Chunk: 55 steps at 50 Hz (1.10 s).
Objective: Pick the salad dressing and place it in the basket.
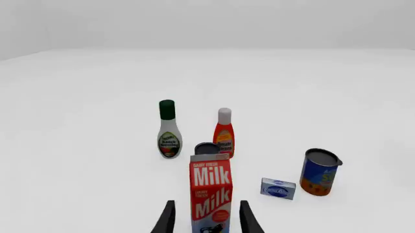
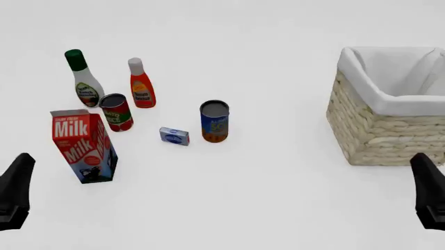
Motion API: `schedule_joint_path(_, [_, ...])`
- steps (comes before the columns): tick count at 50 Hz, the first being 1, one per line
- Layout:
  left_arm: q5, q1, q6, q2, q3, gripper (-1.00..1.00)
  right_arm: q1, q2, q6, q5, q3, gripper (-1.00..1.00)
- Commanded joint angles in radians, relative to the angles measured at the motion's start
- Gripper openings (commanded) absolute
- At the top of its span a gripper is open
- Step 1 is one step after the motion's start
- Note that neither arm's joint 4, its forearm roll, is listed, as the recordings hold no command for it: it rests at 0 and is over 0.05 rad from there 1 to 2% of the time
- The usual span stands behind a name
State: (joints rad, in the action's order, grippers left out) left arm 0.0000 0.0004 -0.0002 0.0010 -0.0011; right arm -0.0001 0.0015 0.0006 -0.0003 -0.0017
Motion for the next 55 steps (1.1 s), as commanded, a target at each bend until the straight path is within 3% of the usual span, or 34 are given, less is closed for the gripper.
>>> schedule_joint_path(1, [-0.001, -0.001, 0.005, 0.000, -0.001, 1.00, 0.001, 0.009, 0.038, 0.009, -0.008, 1.00])
schedule_joint_path(2, [0.003, -0.005, 0.003, 0.000, -0.002, 1.00, 0.007, -0.001, -0.003, -0.009, -0.006, 1.00])
schedule_joint_path(13, [0.047, -0.007, -0.020, 0.003, -0.053, 1.00, -0.019, 0.002, 0.033, -0.006, 0.001, 1.00])
schedule_joint_path(14, [0.047, 0.004, -0.014, 0.021, -0.070, 1.00, 0.008, -0.001, 0.008, -0.006, 0.000, 1.00])
schedule_joint_path(17, [0.061, 0.002, -0.016, 0.041, -0.105, 1.00, 0.002, 0.006, 0.017, 0.046, -0.051, 1.00])
schedule_joint_path(23, [0.024, 0.030, -0.001, 0.192, -0.209, 1.00, 0.000, 0.002, 0.027, 0.031, -0.032, 1.00])
schedule_joint_path(29, [0.016, 0.018, 0.021, 0.241, -0.269, 1.00, 0.001, 0.003, 0.032, 0.015, -0.018, 1.00])
schedule_joint_path(33, [-0.004, 0.001, -0.014, 0.354, -0.341, 1.00, 0.007, 0.005, 0.027, 0.006, -0.012, 1.00])
schedule_joint_path(36, [-0.022, 0.002, 0.001, 0.403, -0.374, 1.00, 0.011, 0.007, 0.023, 0.004, -0.011, 1.00])
schedule_joint_path(41, [-0.063, 0.011, 0.002, 0.589, -0.497, 1.00, 0.015, 0.014, 0.013, -0.004, -0.011, 1.00])
schedule_joint_path(55, [-0.065, 0.008, 0.018, 0.888, -0.759, 1.00, 0.035, 0.063, -0.001, -0.049, -0.009, 1.00])
